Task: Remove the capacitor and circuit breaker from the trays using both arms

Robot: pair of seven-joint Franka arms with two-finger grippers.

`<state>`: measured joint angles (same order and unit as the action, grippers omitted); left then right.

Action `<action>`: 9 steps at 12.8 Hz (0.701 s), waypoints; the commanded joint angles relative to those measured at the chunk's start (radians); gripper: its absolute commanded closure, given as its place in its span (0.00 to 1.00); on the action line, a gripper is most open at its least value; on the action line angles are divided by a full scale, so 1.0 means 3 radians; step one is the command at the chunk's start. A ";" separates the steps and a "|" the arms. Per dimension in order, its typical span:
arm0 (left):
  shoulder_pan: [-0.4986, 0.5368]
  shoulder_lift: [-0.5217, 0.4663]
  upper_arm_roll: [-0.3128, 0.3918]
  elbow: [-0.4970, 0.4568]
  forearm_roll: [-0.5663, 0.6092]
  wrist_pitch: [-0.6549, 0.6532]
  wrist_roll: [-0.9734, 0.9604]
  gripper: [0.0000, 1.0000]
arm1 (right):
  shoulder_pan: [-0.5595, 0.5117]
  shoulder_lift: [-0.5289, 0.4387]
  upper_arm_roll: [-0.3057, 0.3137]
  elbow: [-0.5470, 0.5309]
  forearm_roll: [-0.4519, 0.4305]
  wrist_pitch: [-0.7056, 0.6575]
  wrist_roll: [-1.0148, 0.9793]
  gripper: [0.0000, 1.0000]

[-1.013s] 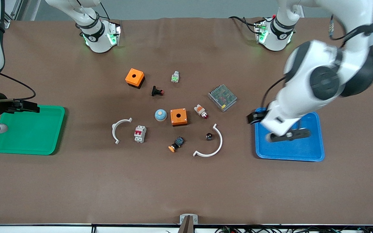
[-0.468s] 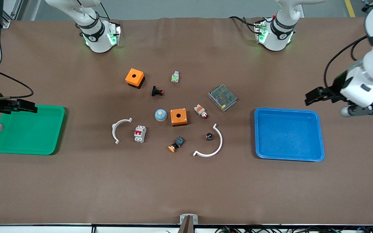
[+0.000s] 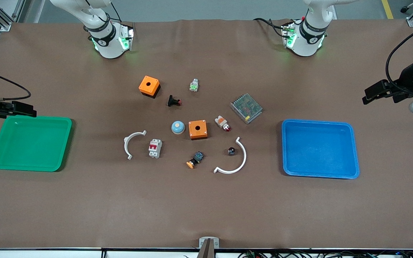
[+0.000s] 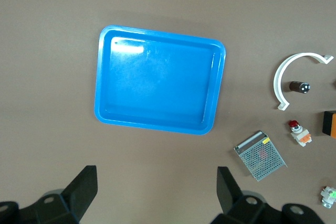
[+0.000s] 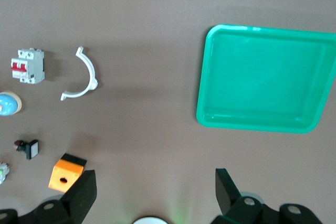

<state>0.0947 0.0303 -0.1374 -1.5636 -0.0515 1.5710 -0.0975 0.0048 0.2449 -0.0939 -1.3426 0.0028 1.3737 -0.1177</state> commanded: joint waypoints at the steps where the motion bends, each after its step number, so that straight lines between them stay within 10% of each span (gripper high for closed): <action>1: 0.0001 -0.0014 -0.0018 0.0006 0.0023 -0.0011 0.0029 0.00 | -0.0016 -0.0095 0.0006 0.0073 0.0011 -0.0151 0.0014 0.00; 9: -0.0014 0.0032 -0.0013 0.0058 0.0100 0.0004 -0.0007 0.00 | -0.0016 -0.0974 -0.0004 -0.0928 0.0037 0.0421 0.0024 0.00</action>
<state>0.0933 0.0339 -0.1394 -1.5609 -0.0407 1.5720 -0.0976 0.0037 0.0662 -0.0991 -1.4707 0.0034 1.4262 -0.1176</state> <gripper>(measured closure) 0.000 0.000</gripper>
